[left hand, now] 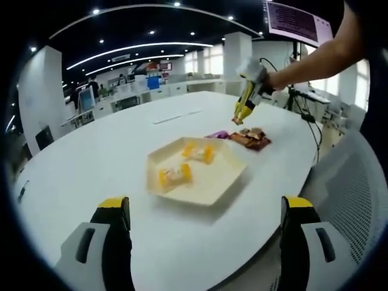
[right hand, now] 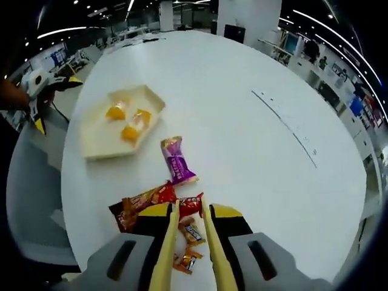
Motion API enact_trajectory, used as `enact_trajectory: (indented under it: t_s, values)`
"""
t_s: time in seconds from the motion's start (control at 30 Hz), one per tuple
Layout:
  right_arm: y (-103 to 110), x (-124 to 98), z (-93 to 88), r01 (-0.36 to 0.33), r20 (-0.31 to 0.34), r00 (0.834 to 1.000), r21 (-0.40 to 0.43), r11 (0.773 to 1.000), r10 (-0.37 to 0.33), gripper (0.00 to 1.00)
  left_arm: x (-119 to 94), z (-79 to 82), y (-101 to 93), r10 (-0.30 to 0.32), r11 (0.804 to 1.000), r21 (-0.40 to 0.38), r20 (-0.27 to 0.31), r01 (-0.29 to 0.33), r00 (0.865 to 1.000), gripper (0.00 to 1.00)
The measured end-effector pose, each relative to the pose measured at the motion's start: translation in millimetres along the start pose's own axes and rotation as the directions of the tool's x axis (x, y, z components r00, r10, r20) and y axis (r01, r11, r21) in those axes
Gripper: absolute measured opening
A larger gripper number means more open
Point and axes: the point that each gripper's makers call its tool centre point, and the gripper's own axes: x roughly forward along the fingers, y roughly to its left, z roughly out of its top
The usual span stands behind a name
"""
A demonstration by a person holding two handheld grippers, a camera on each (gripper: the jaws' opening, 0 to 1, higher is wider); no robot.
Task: Place the target food into the container with the food tongs after gripping and lifting it, then release it inside without dropping or visibly crushing the food.
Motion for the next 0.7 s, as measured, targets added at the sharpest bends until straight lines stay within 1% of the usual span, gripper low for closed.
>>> enact_trajectory:
  t_s: [0.2,0.23,0.3,0.33,0.43,0.53,0.7]
  values:
    - [-6,-14,11.7,0.037,0.002,0.999,0.029,0.999,-0.037,0.23,0,3.4,-0.6,-0.002,1.000,0.001,0.013,0.002,1.000,1.00]
    - [-7,-15,9.9,0.037,-0.017,0.999,0.060,0.998,-0.036,0.23,-1,4.9,-1.2,-0.004,1.000,0.004,0.020,0.004,1.000,1.00]
    - [-10,-19,15.6,0.051,-0.006,0.999,0.080,0.995,-0.051,0.23,-1,5.3,-1.8,-0.007,1.000,0.004,0.022,0.007,1.000,1.00]
    - [-10,-21,17.3,0.057,-0.007,0.998,0.093,0.994,-0.056,0.23,-1,4.2,-1.6,-0.006,1.000,0.008,0.014,0.005,1.000,1.00]
    - [-11,-27,24.1,0.073,0.001,0.997,0.105,0.992,-0.074,0.23,-1,6.3,-6.9,-0.033,0.999,0.005,0.023,0.033,0.999,1.00]
    - [-13,-34,29.8,0.094,-0.003,0.996,0.114,0.989,-0.094,0.23,-1,7.0,-9.1,-0.043,0.999,0.010,0.028,0.043,0.999,1.00]
    - [-10,-43,38.4,0.118,0.005,0.993,0.128,0.985,-0.120,0.23,-2,7.5,-8.7,-0.038,0.999,0.028,0.031,0.037,0.999,1.00]
